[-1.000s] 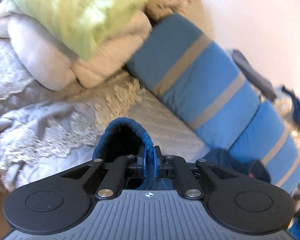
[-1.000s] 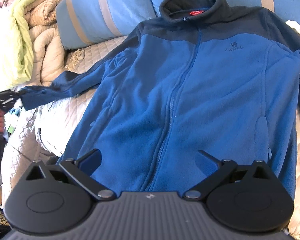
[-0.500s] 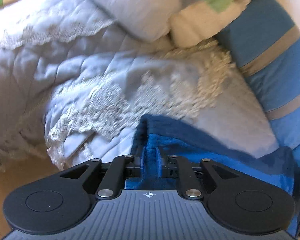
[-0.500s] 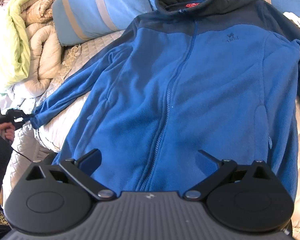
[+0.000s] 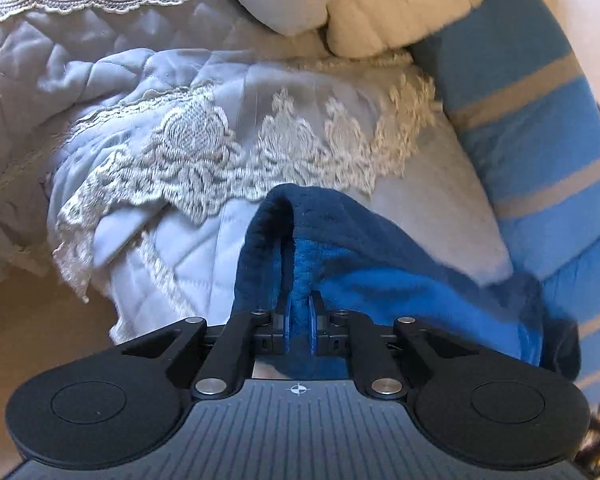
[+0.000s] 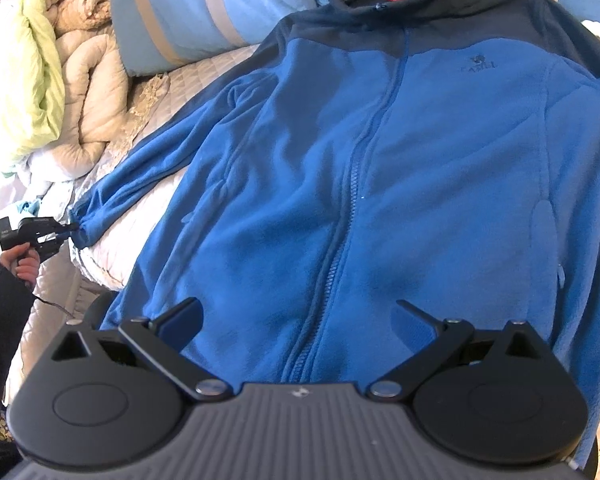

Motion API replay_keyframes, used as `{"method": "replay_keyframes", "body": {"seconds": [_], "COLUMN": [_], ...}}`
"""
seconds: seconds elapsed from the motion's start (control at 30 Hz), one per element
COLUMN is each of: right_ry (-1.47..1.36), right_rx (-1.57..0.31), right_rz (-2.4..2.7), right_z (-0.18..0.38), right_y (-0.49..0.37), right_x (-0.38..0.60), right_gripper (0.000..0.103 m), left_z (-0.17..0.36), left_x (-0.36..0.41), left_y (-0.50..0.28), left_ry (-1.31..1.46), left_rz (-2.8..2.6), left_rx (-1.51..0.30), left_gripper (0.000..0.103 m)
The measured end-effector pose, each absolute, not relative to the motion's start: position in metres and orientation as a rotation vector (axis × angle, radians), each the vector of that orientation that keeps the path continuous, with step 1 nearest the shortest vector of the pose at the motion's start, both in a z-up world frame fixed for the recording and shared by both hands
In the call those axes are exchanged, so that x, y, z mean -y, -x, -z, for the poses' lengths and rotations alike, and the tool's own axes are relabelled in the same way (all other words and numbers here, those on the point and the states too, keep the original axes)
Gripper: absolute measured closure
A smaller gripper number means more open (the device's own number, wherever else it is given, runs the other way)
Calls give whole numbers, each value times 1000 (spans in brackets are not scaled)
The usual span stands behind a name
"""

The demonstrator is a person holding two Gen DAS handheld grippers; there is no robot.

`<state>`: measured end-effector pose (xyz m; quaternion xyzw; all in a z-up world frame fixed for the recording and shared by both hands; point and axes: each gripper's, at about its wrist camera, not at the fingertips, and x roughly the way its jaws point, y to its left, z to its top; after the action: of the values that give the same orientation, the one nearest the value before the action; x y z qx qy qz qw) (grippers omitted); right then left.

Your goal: Fold clothes

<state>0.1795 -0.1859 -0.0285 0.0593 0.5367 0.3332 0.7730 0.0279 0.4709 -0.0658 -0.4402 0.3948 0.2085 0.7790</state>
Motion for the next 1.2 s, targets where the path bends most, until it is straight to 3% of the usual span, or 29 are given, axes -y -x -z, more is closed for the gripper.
{"method": "replay_keyframes", "body": {"seconds": [0.23,0.4,0.5,0.63,1.0,1.1,1.17,1.2], "right_ry": [-128,-137,-130,-126,-114,-110,-111,-113], "right_rx": [-1156,-1156,-1153,-1156,-1174,-1177,-1179,-1179], "right_rz": [-726,-725,-732,-726,-722,-718,-714,-712], "right_z": [27,27,26,27,29,29,30,30], "right_y": [-176,-174,-171,-170,-167,-166,-167,-168], "right_x": [189,191,193,195,195,195,195,194], "right_gripper": [0,0,0,0,0,0,0,0], "left_z": [80,95,88,77,59,57,64,67], "left_x": [-461,-454,-452,-457,-479,-481,-480,-480], "left_y": [-17,-23,-23,-21,-8,-14,-20,-23], "left_ry": [958,904,871,883,1050,1032,1003,987], "left_rz": [-425,-444,-463,-476,-504,-527,-545,-553], "left_rx": [-981,-1074,-1072,-1029,-756,-775,-820,-843], "left_gripper": [94,83,69,65,67,67,88,88]}}
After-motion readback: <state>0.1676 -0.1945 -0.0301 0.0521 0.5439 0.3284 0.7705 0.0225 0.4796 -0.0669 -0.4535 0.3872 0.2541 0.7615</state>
